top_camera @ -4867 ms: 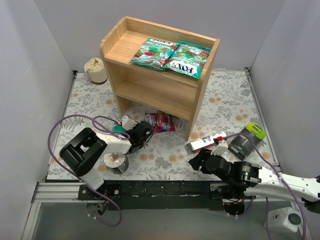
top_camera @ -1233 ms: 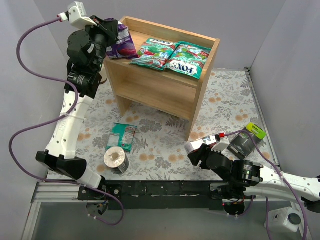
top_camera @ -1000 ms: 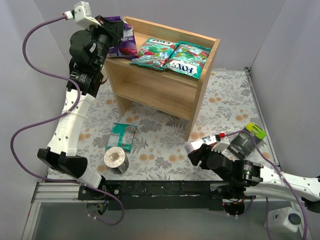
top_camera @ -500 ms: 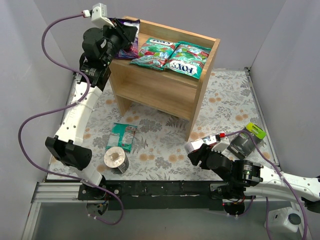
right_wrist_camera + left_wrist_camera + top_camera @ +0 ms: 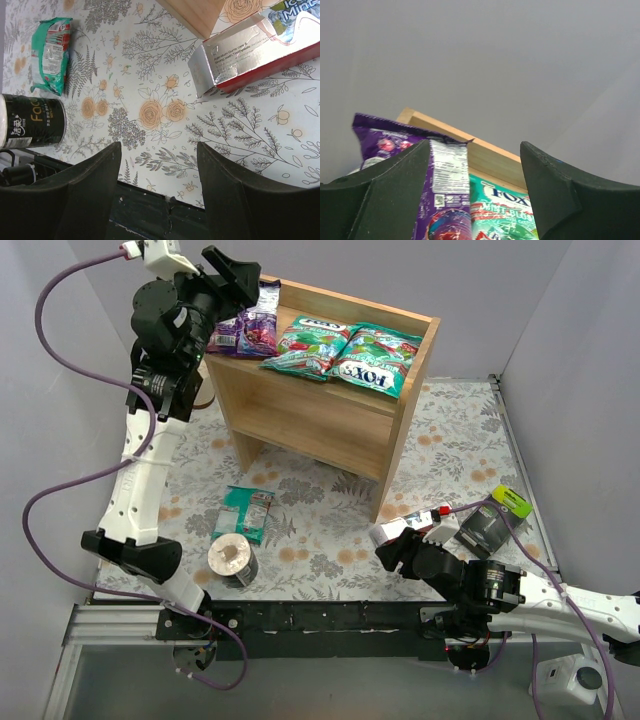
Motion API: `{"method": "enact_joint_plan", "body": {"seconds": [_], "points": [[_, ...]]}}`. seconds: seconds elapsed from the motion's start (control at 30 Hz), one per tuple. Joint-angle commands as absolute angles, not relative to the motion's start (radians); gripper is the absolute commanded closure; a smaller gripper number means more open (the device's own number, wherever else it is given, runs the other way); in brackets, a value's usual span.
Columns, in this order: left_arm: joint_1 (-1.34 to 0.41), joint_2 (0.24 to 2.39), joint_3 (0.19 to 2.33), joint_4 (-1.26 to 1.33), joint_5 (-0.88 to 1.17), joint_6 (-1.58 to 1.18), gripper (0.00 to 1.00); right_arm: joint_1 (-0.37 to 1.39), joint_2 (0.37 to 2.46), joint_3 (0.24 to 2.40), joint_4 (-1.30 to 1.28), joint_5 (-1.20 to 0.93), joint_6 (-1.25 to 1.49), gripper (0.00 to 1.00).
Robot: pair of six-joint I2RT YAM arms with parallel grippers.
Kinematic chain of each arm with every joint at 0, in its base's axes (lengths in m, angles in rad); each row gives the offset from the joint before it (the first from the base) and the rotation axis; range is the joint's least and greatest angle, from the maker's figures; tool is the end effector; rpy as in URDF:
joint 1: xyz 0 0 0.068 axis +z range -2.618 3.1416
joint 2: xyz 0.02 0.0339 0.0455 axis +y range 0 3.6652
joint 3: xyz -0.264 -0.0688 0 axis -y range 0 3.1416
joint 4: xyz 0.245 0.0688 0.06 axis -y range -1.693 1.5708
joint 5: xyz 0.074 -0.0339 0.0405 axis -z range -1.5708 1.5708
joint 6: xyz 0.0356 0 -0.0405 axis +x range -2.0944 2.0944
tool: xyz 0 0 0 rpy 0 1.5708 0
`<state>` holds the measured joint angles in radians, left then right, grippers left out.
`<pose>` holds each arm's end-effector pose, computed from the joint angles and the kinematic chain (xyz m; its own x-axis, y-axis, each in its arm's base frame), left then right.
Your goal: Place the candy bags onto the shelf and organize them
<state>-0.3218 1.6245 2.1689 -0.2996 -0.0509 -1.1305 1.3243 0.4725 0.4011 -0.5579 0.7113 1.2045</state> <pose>0.3032 -0.0992 0.5819 -0.1454 -0.9039 -0.4023 0.3227 0.3411 -0.8829 0.0506 0.1061 0.2166 -0.6171 0.4460 -0.6483 -0.0829 0.7824 0.6172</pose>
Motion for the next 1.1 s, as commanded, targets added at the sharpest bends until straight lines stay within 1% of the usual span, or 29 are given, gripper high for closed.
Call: {"method": "enact_joint_plan", "body": {"seconds": [0.0, 0.13, 0.23, 0.33, 0.4, 0.53, 0.63, 0.77, 0.8, 1.07], "points": [[-0.318, 1.585, 2.183, -0.436, -0.204, -1.118, 0.27, 1.325, 0.472, 0.396, -0.537, 0.733, 1.221, 0.31], [-0.318, 1.589, 2.178, -0.463, -0.307, -1.108, 0.27, 1.325, 0.474, 0.391, -0.535, 0.730, 1.226, 0.31], [-0.318, 1.636, 2.230, -0.491, -0.308, -1.082, 0.26, 1.325, 0.472, 0.391, -0.535, 0.729, 1.229, 0.31], [-0.318, 1.695, 2.286, -0.521, -0.250, -1.066, 0.27, 1.325, 0.471, 0.390, -0.534, 0.730, 1.230, 0.31], [-0.318, 1.713, 2.290, -0.523, -0.187, -1.066, 0.31, 1.325, 0.469, 0.390, -0.534, 0.732, 1.232, 0.31], [-0.318, 1.749, 2.296, -0.541, -0.169, -1.083, 0.37, 1.325, 0.465, 0.391, -0.554, 0.733, 1.238, 0.31], [-0.318, 1.753, 2.280, -0.535, -0.157, -1.081, 0.40, 1.325, 0.450, 0.388, -0.571, 0.736, 1.247, 0.31], [-0.318, 1.775, 2.293, -0.537, -0.071, -1.075, 0.43, 1.325, 0.427, 0.379, -0.574, 0.738, 1.252, 0.31], [-0.319, 1.787, 2.296, -0.537, -0.019, -1.072, 0.43, 1.325, 0.425, 0.379, -0.574, 0.739, 1.253, 0.32], [-0.319, 1.825, 2.327, -0.560, 0.034, -1.037, 0.44, 1.325, 0.426, 0.379, -0.578, 0.742, 1.255, 0.32]]}}
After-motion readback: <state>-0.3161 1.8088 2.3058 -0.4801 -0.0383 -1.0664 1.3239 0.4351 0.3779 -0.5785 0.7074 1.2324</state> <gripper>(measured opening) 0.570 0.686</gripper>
